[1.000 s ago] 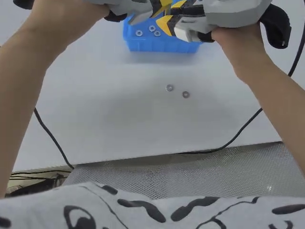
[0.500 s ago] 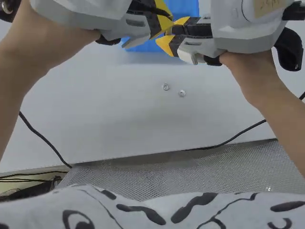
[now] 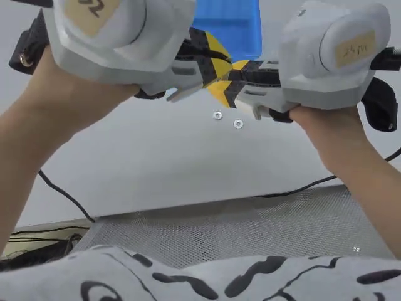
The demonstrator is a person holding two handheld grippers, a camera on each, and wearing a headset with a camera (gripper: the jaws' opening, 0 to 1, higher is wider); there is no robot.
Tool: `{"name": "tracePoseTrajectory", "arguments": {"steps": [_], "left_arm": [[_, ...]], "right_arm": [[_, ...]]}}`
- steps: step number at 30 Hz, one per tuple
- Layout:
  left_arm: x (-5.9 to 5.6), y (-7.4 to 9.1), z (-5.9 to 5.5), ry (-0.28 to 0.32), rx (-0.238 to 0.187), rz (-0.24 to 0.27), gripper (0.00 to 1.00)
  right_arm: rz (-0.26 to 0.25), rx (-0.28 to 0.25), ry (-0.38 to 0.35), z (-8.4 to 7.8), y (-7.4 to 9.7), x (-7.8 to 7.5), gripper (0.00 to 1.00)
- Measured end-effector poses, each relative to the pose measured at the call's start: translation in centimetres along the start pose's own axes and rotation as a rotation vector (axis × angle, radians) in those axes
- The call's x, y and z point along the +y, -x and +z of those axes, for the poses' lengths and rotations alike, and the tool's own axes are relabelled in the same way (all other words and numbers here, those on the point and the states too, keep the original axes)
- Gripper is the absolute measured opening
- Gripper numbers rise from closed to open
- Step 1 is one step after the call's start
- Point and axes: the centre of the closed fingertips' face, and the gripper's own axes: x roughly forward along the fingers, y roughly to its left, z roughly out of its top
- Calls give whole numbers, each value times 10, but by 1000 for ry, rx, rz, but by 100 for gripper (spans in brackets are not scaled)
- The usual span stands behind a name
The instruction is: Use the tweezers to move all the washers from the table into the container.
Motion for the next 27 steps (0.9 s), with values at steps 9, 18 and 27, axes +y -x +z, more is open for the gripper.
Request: {"name": "tracePoseTrajectory", "arguments": {"steps": [9, 18, 27], "left_arm": [[-7, -13, -20, 59, 20, -19, 0], [-9, -16, -24, 76, 24, -22, 0], [-9, -17, -30, 82, 28, -23, 0]], "right_arm": [[26, 23, -27, -13, -6, 8, 10], [33, 32, -37, -18, -8, 8, 11], [37, 40, -40, -22, -13, 9, 11]]}}
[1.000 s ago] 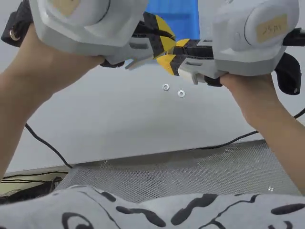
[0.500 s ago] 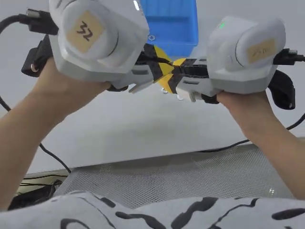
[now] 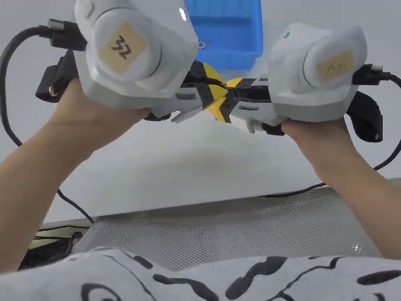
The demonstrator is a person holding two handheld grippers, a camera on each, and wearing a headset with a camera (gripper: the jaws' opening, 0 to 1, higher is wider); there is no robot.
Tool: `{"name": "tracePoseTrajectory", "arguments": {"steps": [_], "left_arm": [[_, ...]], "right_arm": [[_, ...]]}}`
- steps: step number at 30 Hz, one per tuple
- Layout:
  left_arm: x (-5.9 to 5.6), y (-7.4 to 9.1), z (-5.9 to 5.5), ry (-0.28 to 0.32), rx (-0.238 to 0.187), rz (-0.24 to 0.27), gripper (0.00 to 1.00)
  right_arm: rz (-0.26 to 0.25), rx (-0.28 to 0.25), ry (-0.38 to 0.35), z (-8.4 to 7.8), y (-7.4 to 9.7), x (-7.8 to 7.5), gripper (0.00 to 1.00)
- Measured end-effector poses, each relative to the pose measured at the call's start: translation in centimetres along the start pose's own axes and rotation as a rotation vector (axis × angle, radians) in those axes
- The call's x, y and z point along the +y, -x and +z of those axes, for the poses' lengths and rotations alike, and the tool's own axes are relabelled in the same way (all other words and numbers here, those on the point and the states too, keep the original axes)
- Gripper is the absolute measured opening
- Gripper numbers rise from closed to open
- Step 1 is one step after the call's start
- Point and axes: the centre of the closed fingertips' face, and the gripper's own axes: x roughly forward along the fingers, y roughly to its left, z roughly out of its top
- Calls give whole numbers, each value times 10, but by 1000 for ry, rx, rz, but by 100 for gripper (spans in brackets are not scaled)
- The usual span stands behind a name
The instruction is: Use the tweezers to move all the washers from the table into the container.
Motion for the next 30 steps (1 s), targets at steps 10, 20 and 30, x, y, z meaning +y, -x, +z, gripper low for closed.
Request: {"name": "tracePoseTrajectory", "arguments": {"steps": [10, 20, 30], "left_arm": [[-3, 3, 0, -18, 8, 2, 0], [-3, 2, -3, -20, 15, -7, 0], [-7, 2, -4, -20, 18, -23, 0]], "right_arm": [[80, 24, 49, -7, -6, -2, 15], [179, 92, 62, -27, -11, -7, 13], [224, 149, 136, -45, -21, -7, 8]]}}
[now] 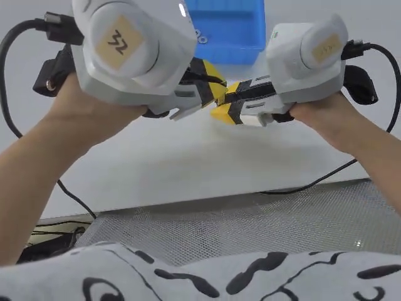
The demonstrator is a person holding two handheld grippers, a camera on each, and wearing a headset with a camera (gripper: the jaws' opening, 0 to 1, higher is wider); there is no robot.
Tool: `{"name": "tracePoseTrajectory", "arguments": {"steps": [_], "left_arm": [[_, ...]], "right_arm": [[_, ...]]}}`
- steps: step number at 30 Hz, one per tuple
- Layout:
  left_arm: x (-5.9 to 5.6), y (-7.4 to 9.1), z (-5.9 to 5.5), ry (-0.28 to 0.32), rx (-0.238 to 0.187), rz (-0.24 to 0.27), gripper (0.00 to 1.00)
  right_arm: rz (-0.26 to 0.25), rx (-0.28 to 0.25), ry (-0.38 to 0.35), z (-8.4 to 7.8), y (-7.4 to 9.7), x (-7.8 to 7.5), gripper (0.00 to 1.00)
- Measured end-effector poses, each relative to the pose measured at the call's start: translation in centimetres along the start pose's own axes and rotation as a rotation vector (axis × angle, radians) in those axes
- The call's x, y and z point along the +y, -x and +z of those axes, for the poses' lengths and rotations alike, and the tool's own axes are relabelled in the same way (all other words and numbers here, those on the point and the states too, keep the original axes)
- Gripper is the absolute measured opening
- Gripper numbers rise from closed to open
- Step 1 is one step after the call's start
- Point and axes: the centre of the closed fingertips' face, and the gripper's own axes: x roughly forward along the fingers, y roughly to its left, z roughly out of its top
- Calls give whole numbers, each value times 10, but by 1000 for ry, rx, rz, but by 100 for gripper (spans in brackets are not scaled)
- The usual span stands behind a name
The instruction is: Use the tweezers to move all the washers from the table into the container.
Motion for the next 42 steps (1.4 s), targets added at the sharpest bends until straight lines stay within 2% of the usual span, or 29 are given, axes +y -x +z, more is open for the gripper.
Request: {"name": "tracePoseTrajectory", "arguments": {"steps": [1, 8, 17, 29, 34, 42], "left_arm": [[0, 0, 0, -1, 1, 0, 0], [-2, 1, -2, 0, 8, -9, 0], [-6, 4, -3, -4, 20, -21, 0], [-7, 11, 14, -24, -1, -16, 0], [-8, 14, 22, -53, -5, -13, 0], [-2, 16, 34, -104, -15, -3, 0]], "right_arm": [[0, 11, 9, -2, -1, 0, 7], [-20, -9, 10, -1, 3, 2, 5], [-20, -10, 18, 0, 1, 7, 4], [-43, -40, 21, 12, 14, 5, 4], [-67, -51, 30, 17, 22, 3, 4], [-104, -73, 49, 30, 32, -4, 4]]}}
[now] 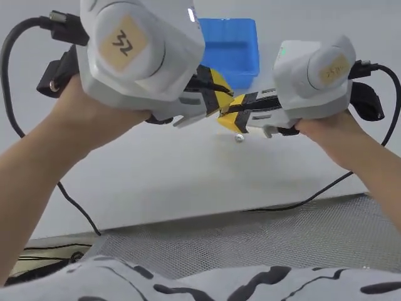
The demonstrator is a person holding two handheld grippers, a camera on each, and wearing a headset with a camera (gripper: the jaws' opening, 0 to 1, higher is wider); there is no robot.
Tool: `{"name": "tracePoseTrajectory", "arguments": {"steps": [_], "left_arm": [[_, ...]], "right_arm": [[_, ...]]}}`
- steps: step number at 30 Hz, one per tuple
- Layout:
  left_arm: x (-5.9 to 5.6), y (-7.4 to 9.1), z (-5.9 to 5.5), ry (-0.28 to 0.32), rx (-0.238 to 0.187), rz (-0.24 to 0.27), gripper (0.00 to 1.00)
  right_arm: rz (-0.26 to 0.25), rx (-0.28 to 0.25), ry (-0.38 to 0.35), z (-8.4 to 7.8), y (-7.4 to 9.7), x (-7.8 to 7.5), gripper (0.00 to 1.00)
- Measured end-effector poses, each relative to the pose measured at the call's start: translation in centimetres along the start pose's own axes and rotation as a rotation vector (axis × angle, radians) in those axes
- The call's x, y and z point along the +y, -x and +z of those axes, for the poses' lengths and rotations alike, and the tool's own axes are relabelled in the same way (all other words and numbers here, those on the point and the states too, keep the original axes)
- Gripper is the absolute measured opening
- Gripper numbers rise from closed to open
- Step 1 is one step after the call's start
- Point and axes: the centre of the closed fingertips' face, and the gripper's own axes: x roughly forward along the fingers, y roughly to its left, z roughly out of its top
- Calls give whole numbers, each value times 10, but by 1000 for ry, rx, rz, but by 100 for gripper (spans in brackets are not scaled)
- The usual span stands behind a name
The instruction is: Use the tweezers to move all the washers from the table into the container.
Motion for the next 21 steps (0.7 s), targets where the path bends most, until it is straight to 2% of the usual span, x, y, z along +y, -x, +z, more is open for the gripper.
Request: {"name": "tracePoseTrajectory", "arguments": {"steps": [7, 21], "left_arm": [[11, 7, 13, -44, -11, 23, 0], [41, 11, 21, -103, -15, 67, 0]], "right_arm": [[-33, -21, 24, 16, 8, -11, 4], [-72, -42, 60, 41, 8, -37, 4]]}}
